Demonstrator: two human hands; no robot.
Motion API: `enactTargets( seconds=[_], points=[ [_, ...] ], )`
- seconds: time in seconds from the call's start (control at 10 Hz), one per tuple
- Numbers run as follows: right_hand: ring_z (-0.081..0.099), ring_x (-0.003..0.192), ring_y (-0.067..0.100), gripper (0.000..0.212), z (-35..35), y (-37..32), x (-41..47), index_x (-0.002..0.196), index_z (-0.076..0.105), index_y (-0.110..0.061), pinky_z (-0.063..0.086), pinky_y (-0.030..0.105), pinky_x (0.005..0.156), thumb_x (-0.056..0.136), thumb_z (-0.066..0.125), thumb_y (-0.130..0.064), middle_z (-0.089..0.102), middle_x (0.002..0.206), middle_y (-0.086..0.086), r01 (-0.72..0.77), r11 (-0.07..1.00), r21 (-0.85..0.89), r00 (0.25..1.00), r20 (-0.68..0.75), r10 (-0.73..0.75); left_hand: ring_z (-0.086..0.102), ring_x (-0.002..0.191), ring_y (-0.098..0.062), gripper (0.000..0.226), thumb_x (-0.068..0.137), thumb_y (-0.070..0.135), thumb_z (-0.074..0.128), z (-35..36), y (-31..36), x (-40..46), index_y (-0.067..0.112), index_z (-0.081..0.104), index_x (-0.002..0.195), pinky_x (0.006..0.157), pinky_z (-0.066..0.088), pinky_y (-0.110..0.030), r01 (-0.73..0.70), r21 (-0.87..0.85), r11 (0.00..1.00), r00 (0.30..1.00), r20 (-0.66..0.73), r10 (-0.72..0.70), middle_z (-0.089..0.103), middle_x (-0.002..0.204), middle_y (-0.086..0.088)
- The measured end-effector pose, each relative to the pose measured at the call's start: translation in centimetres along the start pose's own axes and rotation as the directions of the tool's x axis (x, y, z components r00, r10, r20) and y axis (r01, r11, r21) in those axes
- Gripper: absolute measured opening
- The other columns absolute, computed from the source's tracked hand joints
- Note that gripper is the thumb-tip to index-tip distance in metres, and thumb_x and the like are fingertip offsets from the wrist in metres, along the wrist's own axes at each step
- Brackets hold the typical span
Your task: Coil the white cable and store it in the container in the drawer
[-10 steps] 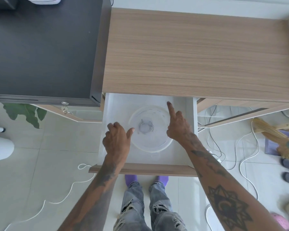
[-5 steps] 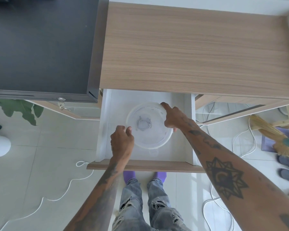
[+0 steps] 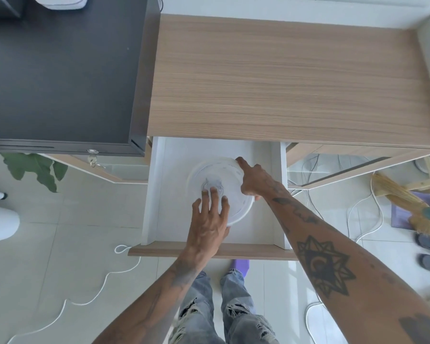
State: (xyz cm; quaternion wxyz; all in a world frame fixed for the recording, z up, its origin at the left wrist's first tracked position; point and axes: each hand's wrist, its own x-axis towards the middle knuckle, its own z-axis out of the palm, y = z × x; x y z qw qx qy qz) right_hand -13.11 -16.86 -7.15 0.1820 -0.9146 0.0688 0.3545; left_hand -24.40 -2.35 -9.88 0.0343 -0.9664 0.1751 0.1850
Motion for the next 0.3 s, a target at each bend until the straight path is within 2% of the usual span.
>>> enactTargets(
  seconds=[0.1,0.2,0.3],
  points=[
    [0.056,0.077,0.037,0.068,0.5,0.3,0.0,0.146,0.026,-0.027,0.053,0.035,0.063,0.089,0.047,0.004,0.048,0.118,0.024,0.016,1.0,0.014,1.0,-0.005,-0.016,0.057,0.123,-0.048,0.08,0.061,0.037,0.087,0.0,0.6,-0.1,0.003,0.061,0.128,0.092,0.054,-0.053,0.002,0.021,1.0,1.0,0.03,-0.003,0.057,0.135,-0.032],
    [0.06,0.103,0.039,0.077,0.1,-0.2,-1.0,0.155,0.016,-0.027,0.052,0.035,0.074,0.091,0.049,0.001,0.046,0.127,0.023,0.013,1.0,-0.008,1.0,-0.018,-0.013,0.045,0.133,-0.047,0.083,0.072,0.043,0.08,-1.2,0.5,0.0,0.004,0.049,0.138,0.104,0.043,-0.056,0.018,0.002,1.0,0.998,0.057,-0.018,0.045,0.145,-0.031],
    [0.056,0.118,0.037,0.073,0.0,-0.1,-3.0,0.157,0.018,-0.021,0.05,0.039,0.092,0.094,0.053,-0.007,0.044,0.135,0.021,0.001,0.999,-0.041,0.996,-0.084,-0.004,0.034,0.138,-0.04,0.079,0.084,0.054,0.059,-2.8,-0.8,0.1,0.008,0.038,0.144,0.112,0.026,-0.055,-0.017,-0.062,0.998,1.0,0.012,0.018,0.036,0.15,-0.023]
  ],
)
